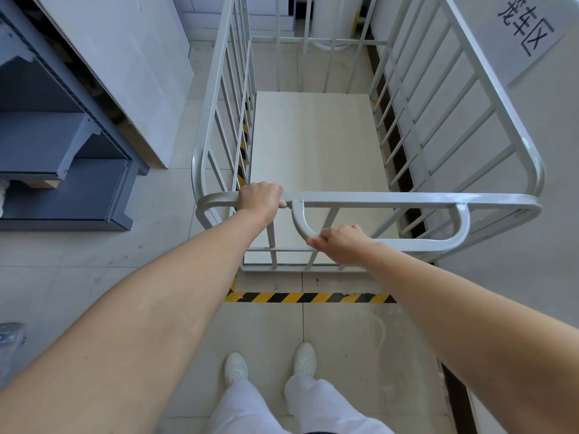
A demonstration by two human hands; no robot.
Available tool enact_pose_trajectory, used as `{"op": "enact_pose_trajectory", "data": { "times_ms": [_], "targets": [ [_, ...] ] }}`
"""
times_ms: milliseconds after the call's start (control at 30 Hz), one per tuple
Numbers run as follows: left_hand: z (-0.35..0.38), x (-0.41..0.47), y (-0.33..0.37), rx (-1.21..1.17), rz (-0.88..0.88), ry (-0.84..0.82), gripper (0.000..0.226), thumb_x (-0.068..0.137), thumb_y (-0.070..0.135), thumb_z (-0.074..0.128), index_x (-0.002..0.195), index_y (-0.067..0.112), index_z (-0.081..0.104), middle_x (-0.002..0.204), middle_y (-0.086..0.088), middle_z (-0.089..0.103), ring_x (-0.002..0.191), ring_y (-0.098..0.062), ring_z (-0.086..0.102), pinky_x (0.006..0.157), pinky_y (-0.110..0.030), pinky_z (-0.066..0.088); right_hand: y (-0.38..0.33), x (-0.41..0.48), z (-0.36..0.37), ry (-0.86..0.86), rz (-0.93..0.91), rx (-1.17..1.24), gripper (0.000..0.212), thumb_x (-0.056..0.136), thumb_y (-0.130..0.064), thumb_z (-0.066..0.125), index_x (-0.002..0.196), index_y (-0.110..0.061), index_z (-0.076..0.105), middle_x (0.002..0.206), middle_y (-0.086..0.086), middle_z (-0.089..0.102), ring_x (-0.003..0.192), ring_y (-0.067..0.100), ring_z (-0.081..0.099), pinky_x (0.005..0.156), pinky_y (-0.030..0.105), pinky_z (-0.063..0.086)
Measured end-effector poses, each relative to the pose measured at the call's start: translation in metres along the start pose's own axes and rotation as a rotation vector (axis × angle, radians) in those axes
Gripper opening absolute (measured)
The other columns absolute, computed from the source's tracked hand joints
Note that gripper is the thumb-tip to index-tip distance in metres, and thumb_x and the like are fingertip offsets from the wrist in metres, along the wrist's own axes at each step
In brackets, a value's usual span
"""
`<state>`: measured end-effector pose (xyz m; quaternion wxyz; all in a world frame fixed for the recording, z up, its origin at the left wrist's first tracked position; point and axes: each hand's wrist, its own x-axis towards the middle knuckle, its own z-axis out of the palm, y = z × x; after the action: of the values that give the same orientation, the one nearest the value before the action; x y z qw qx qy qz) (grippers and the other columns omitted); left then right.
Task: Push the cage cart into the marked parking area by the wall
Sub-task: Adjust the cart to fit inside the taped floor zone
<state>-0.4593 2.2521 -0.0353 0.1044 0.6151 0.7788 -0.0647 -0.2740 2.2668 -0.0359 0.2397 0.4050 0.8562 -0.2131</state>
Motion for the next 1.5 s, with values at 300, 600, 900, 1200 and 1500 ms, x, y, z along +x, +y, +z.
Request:
{"op": "enact_pose_trajectory", "data": {
  "times_ms": [300, 600, 900, 1200, 1500],
  "targets": [
    [-0.023, -0.014, -0.022, -0.401, -0.027, -0.153, 0.053, 0.094, 0.035, 0.053, 0.144, 0.022, 0.040, 0.146, -0.007, 0.047, 0.134, -0.029, 0.042, 0.108, -0.041, 0.035, -0.019, 0.001, -0.028, 0.417, 0.033, 0.051, 0.043, 0.097, -0.046, 0.042, 0.113, -0.010, 0.059, 0.114, 0.009, 0.064, 0.112, 0.029, 0.054, 0.094, 0.037, 0.038],
    [-0.038, -0.030, -0.042, -0.543, -0.052, 0.011, 0.047, 0.094, 0.033, 0.053, 0.138, 0.017, 0.049, 0.126, -0.005, 0.062, 0.120, -0.026, 0.055, 0.102, -0.040, 0.042, -0.043, 0.005, -0.051, 0.433, -0.015, 0.138, 0.053, 0.096, -0.042, 0.048, 0.139, -0.012, 0.044, 0.145, 0.007, 0.044, 0.134, 0.026, 0.038, 0.109, 0.038, 0.033],
    [-0.080, -0.045, -0.068, -0.700, -0.047, 0.177, 0.040, 0.093, 0.028, 0.054, 0.130, 0.011, 0.056, 0.125, -0.008, 0.057, 0.116, -0.023, 0.054, 0.098, -0.033, 0.041, -0.075, -0.003, -0.085, 0.501, -0.050, 0.268, 0.064, 0.094, -0.050, 0.049, 0.143, -0.010, 0.039, 0.150, 0.007, 0.038, 0.138, 0.025, 0.034, 0.111, 0.037, 0.030],
    [-0.101, -0.056, -0.125, -0.752, 0.015, 0.228, 0.041, 0.093, 0.026, 0.055, 0.130, 0.008, 0.055, 0.130, -0.010, 0.055, 0.120, -0.023, 0.052, 0.100, -0.029, 0.037, -0.137, 0.009, -0.100, 0.577, -0.004, 0.354, 0.062, 0.095, -0.049, 0.047, 0.140, -0.008, 0.041, 0.146, 0.008, 0.042, 0.136, 0.025, 0.035, 0.109, 0.035, 0.031],
    [-0.097, -0.054, -0.198, -0.692, 0.153, 0.101, 0.042, 0.094, 0.027, 0.053, 0.133, 0.011, 0.053, 0.135, -0.008, 0.052, 0.126, -0.022, 0.049, 0.102, -0.032, 0.037, -0.217, 0.034, -0.087, 0.571, 0.131, 0.418, 0.061, 0.096, -0.048, 0.045, 0.142, -0.008, 0.040, 0.147, 0.009, 0.041, 0.135, 0.026, 0.036, 0.108, 0.036, 0.033]
  ]
}}
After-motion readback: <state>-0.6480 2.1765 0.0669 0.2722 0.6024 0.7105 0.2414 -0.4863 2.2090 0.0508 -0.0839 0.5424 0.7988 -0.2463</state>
